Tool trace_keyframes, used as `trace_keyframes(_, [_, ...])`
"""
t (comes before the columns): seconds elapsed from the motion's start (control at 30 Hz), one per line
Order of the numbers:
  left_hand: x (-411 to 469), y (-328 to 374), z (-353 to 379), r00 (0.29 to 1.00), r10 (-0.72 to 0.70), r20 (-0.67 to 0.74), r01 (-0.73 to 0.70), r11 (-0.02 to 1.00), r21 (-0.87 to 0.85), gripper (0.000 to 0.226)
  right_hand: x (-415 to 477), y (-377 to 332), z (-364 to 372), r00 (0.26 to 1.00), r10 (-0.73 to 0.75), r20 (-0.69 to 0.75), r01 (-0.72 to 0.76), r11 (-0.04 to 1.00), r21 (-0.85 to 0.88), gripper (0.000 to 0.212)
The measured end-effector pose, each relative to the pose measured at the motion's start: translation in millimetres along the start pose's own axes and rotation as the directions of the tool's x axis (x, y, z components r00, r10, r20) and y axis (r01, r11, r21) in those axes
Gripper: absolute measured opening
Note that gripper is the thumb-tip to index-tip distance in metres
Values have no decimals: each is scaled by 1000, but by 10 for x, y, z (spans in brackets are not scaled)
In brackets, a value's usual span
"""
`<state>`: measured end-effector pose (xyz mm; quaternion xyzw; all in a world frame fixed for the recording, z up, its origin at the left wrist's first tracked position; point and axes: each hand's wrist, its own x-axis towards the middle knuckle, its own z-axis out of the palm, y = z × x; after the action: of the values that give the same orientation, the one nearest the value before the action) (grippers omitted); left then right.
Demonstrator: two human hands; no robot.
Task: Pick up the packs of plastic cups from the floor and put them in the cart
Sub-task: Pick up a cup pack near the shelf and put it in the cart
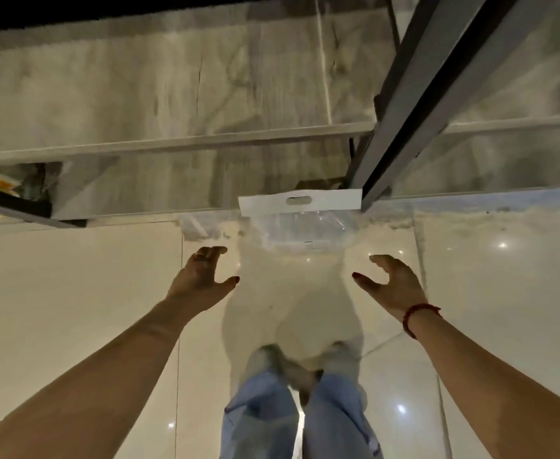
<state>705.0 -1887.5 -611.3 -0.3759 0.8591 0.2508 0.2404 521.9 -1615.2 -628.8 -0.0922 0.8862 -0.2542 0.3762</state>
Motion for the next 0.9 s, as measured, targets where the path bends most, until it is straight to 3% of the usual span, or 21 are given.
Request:
trace_keyframes(0.13, [633, -134, 712, 994, -96, -52, 71, 929, -364, 89, 608, 432, 433, 998, 20, -60, -6, 974, 227, 59])
trace_keyframes(0.33, [1416, -211, 1596, 978, -198, -59, 89, 663, -744, 115, 1379, 981, 950, 992, 34, -119, 20, 905, 424, 69])
trace_keyframes(0.47, [1824, -311, 1985, 993, -101, -69, 4, 588, -809, 126, 1788, 1236, 1264, 991, 11, -134, 54, 881, 471, 85])
trace_keyframes(0.63, [2273, -430, 2223, 994, 12, -106, -96, 536, -839, 130, 2344, 1313, 1484, 980, -144, -136, 195, 835, 514, 95])
trace_keyframes(0.73, [2426, -447, 2346, 990, 67, -127, -143, 497, -856, 118, 2541, 1293, 1536, 969, -169, -179, 243, 772, 587, 81])
trace_keyframes(0.83, [2508, -357, 2413, 987, 75, -144, -162, 384, -909, 84, 2651, 1266, 1633, 962, -197, -187, 271, 761, 590, 70])
trace_keyframes(0.9, [2534, -312, 2421, 987, 90, -133, -155, 322, -934, 95, 2679, 1254, 1688, 961, -169, -219, 268, 772, 577, 73])
